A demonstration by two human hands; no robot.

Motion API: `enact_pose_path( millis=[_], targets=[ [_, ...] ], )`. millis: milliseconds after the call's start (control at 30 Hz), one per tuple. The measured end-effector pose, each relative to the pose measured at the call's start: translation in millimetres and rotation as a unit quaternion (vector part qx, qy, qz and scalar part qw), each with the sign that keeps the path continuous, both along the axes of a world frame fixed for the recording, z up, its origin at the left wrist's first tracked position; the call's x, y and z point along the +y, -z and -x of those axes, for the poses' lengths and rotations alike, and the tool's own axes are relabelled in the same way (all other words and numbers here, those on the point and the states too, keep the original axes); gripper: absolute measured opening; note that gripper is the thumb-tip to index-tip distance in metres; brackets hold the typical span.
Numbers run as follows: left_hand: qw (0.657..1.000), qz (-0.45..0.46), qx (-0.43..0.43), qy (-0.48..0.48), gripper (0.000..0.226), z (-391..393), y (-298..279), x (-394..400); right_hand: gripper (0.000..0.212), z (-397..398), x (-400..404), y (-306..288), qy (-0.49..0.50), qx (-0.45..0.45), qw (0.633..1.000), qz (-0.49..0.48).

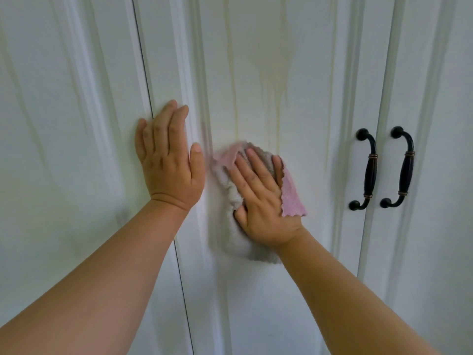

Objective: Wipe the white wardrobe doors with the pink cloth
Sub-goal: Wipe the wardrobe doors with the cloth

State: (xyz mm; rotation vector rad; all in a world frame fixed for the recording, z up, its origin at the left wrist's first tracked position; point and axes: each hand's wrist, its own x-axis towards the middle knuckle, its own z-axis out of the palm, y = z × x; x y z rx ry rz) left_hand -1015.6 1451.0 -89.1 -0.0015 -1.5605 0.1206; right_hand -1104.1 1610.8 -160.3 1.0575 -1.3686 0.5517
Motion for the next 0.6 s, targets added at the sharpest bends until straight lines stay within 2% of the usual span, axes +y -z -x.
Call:
enact_pose_path(
  millis=[67,167,267,433,600],
  targets=[
    [1.000,-0.007,0.004,0.016,0.053,1,1,1,0.059,14,27,4,0.072,-0.044,0.996,0.037],
    [0.997,-0.017,0.020,0.074,0.054,-1,0,2,0.064,20,44,15,0.177,-0.139,0.970,0.092],
    [0.993,-0.015,0.037,0.111,0.055,-2,0,5,0.071,-1,8,5,0.185,-0.201,0.946,0.174],
    [0.993,-0.033,0.037,0.103,0.050,-2,-1,3,0.063,-42,-68,-28,0.114,-0.122,0.984,0.056],
    [0.998,-0.025,0.024,0.059,0.050,-3,0,2,0.049,-17,-39,-34,-0.040,-0.009,0.999,0.022]
  ],
)
